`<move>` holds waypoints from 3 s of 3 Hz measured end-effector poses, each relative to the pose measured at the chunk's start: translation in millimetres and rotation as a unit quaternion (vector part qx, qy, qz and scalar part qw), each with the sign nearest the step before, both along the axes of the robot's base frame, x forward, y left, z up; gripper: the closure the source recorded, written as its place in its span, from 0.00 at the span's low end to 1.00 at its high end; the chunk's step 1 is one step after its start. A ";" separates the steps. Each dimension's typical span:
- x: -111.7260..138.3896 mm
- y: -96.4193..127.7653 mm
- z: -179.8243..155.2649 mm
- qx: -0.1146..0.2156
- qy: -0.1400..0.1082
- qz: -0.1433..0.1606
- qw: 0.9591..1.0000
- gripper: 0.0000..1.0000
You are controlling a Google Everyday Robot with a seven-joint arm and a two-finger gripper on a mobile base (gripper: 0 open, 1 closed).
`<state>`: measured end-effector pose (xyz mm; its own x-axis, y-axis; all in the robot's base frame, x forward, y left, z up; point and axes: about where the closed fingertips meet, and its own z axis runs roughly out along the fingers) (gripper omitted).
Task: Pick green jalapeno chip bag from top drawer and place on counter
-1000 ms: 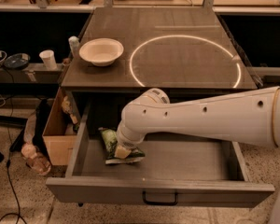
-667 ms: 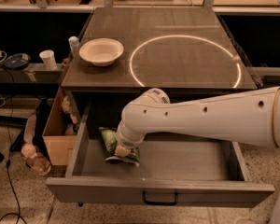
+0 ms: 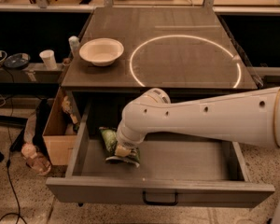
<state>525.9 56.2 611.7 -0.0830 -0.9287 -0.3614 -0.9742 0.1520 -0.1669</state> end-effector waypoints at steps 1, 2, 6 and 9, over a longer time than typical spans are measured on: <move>-2.1 -1.8 10.7 0.019 -0.001 0.007 1.000 1.00; -10.8 -22.3 53.6 0.042 -0.011 0.006 0.999 1.00; -52.1 -59.3 243.8 0.044 -0.070 0.041 0.996 1.00; -27.5 -53.0 246.3 0.058 -0.079 0.044 0.994 1.00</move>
Offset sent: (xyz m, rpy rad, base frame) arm -0.0124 -0.0420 0.0830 0.1227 -0.0374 0.0025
